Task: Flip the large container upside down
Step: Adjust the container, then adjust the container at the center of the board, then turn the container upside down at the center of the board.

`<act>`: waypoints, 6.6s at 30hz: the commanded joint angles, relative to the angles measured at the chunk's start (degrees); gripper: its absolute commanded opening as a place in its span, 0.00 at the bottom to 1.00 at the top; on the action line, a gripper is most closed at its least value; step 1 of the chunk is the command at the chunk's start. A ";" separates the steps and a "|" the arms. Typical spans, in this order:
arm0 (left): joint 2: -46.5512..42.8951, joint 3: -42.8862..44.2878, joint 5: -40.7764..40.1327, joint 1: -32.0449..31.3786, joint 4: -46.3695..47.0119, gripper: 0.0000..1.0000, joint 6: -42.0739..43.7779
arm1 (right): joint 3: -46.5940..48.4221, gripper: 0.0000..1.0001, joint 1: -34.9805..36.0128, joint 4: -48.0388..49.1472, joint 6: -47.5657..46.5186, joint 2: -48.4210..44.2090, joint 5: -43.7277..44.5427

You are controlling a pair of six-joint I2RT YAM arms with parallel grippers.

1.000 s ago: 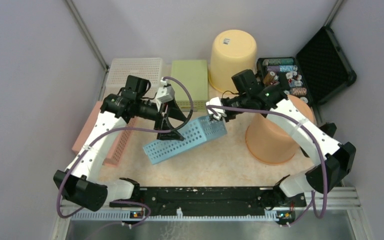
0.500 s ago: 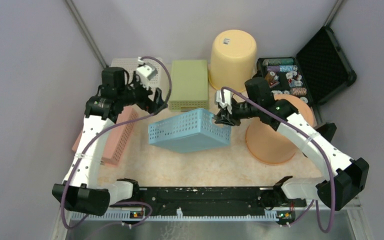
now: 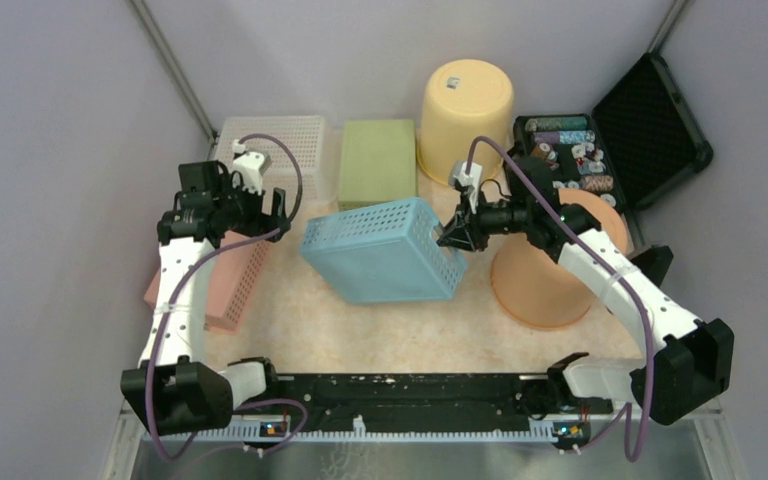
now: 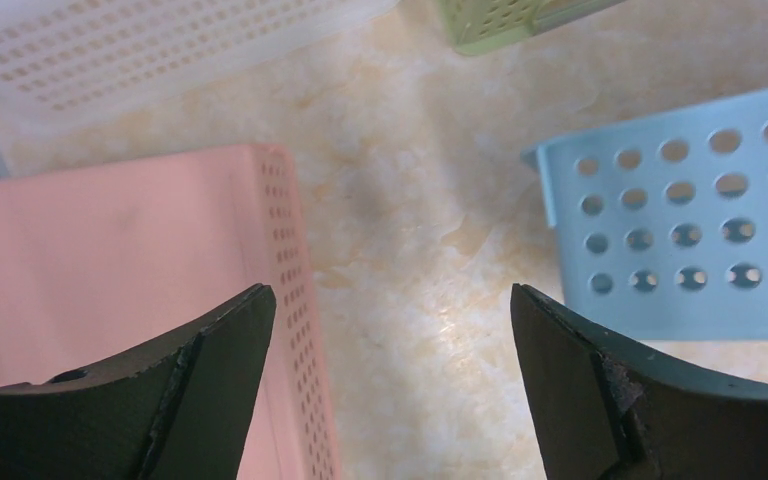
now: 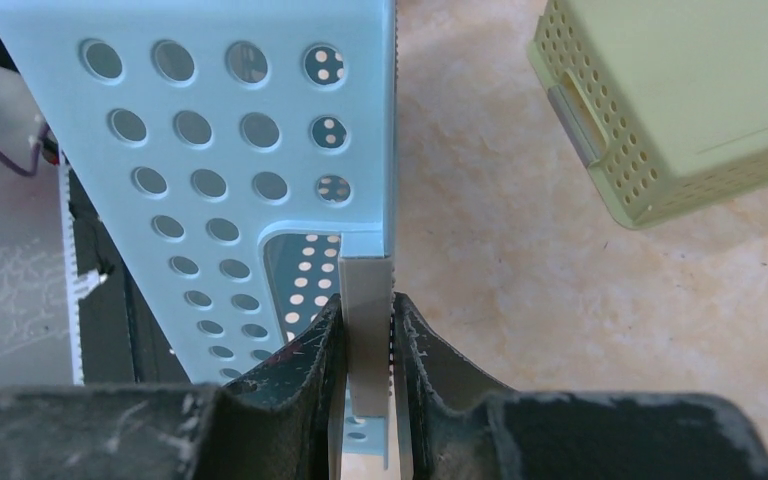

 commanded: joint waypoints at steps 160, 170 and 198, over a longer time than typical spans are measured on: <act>-11.85 -16.25 42.84 17.31 16.63 0.99 -0.41 | -17.52 0.00 -2.68 28.53 31.77 9.98 -4.93; -10.99 -15.98 42.60 16.63 16.87 0.99 -0.24 | -19.81 0.00 -0.27 32.14 35.91 4.32 3.98; -10.11 -17.07 39.62 15.78 17.59 0.99 -0.64 | -14.44 0.00 7.04 28.62 35.37 11.13 13.44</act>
